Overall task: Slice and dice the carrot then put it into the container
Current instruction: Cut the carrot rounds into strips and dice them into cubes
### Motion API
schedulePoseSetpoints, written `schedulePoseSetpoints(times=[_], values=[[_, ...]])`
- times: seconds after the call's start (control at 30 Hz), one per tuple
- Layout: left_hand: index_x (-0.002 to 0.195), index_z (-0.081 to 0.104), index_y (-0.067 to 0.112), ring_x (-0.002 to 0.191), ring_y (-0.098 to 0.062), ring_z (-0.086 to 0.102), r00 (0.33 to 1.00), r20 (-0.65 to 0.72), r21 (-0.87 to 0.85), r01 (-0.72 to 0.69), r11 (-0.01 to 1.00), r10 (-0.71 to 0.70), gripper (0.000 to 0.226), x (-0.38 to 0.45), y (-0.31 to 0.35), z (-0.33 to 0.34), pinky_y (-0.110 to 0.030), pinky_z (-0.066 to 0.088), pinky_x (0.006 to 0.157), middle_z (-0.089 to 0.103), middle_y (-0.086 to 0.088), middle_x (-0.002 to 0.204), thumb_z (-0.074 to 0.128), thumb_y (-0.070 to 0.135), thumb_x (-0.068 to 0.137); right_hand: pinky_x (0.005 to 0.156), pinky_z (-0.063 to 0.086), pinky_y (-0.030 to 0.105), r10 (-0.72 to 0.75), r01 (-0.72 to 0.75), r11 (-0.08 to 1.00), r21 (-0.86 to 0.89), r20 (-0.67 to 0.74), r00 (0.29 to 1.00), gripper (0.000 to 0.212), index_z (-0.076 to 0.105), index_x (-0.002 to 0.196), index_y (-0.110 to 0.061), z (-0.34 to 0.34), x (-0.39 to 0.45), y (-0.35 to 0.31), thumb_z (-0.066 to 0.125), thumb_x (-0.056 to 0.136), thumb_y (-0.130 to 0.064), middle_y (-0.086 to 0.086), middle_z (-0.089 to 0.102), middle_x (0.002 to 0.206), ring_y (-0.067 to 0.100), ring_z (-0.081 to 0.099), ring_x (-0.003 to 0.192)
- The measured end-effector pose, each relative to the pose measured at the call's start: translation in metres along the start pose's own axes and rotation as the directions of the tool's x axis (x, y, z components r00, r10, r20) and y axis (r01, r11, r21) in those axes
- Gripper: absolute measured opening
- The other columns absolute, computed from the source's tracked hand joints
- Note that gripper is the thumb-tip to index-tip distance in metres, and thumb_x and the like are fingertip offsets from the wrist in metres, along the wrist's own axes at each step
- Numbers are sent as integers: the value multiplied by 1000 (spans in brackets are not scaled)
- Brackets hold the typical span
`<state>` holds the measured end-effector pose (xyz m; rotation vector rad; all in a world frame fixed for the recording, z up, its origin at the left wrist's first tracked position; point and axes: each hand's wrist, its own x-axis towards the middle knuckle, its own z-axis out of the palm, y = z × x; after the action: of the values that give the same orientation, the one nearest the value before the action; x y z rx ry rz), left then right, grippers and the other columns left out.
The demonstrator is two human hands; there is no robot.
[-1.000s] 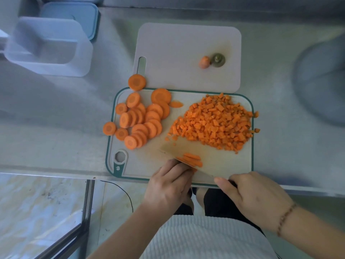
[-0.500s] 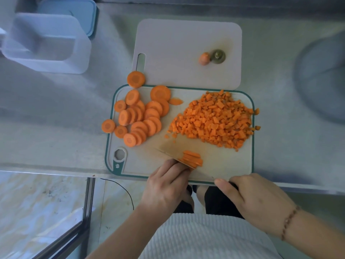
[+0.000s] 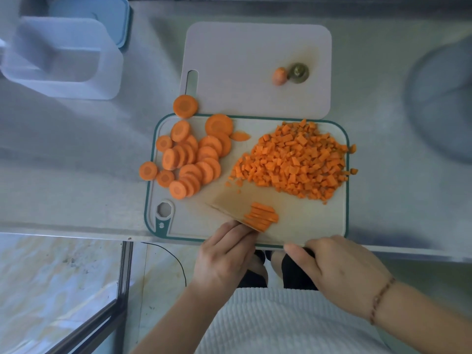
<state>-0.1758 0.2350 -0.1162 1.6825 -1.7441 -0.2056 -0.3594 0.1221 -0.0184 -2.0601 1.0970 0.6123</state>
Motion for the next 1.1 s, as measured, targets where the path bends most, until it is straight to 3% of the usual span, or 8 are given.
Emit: schedulePoseSetpoints(times=[0.23, 0.47, 0.6, 0.7, 0.77, 0.87, 1.0, 1.1], values=[[88, 75, -1, 91, -26, 65, 995, 79, -15, -59, 998, 60, 11, 7, -9, -6, -32, 55, 79, 71, -8, 96, 77, -9, 81, 47, 28, 23, 20, -6, 963, 268, -50, 999, 69, 41, 54, -22, -13, -19, 20, 16, 82, -79, -1, 31, 47, 10, 32, 44], [89, 76, 3, 81, -30, 63, 978, 112, -80, -170, 982, 178, 5, 39, -16, -30, -39, 53, 77, 70, -9, 95, 72, 2, 85, 47, 26, 24, 34, -7, 946, 324, -77, 996, 71, 30, 54, -19, -8, -16, 31, 18, 79, -84, -3, 27, 46, 9, 29, 44], [129, 62, 17, 113, -31, 55, 864, 402, 5, -334, 943, 304, 37, 53, -32, -25, -41, 44, 95, 58, -5, 136, 66, 30, 94, 46, 25, 23, 146, -71, 895, 439, -138, 980, 77, 31, 56, -16, -14, -24, 43, 19, 70, -90, -1, 27, 48, 8, 27, 44], [128, 66, 21, 111, -30, 56, 784, 465, -22, -455, 890, 412, 31, 69, -41, -22, -41, 38, 90, 59, -3, 138, 54, 32, 101, 47, 25, 27, 203, -111, 867, 486, -140, 969, 87, 31, 59, -12, -16, -27, 54, 19, 64, -98, 1, 28, 49, 10, 28, 45], [124, 69, 19, 108, -30, 57, 781, 435, -36, -481, 876, 447, 28, 72, -44, -20, -40, 40, 88, 63, -3, 133, 52, 28, 103, 47, 26, 28, 198, -112, 873, 474, -136, 971, 86, 31, 58, -13, -13, -27, 57, 19, 65, -97, 2, 29, 48, 10, 29, 44], [122, 70, 14, 109, -30, 56, 850, 357, -51, -397, 916, 388, 26, 59, -43, -14, -40, 47, 89, 65, -7, 127, 58, 25, 102, 46, 25, 23, 166, -99, 895, 434, -118, 979, 75, 32, 55, -18, -11, -29, 54, 19, 70, -90, 0, 29, 47, 7, 29, 43], [116, 74, 8, 106, -31, 59, 970, 186, -45, -151, 987, 157, 24, 36, -23, 3, -44, 50, 92, 67, -10, 121, 68, 21, 98, 47, 28, 23, 163, -109, 918, 381, -112, 980, 68, 40, 56, -24, -7, -29, 48, 16, 70, -86, 1, 37, 46, 9, 35, 43], [109, 76, 2, 105, -29, 57, 998, 58, -58, 39, 998, -35, 23, 26, 0, 18, -44, 52, 91, 67, -13, 116, 78, 16, 90, 50, 38, 29, 177, -126, 941, 315, -139, 974, 75, 43, 55, -21, -1, -25, 49, 11, 70, -87, -1, 48, 48, 12, 45, 43]])
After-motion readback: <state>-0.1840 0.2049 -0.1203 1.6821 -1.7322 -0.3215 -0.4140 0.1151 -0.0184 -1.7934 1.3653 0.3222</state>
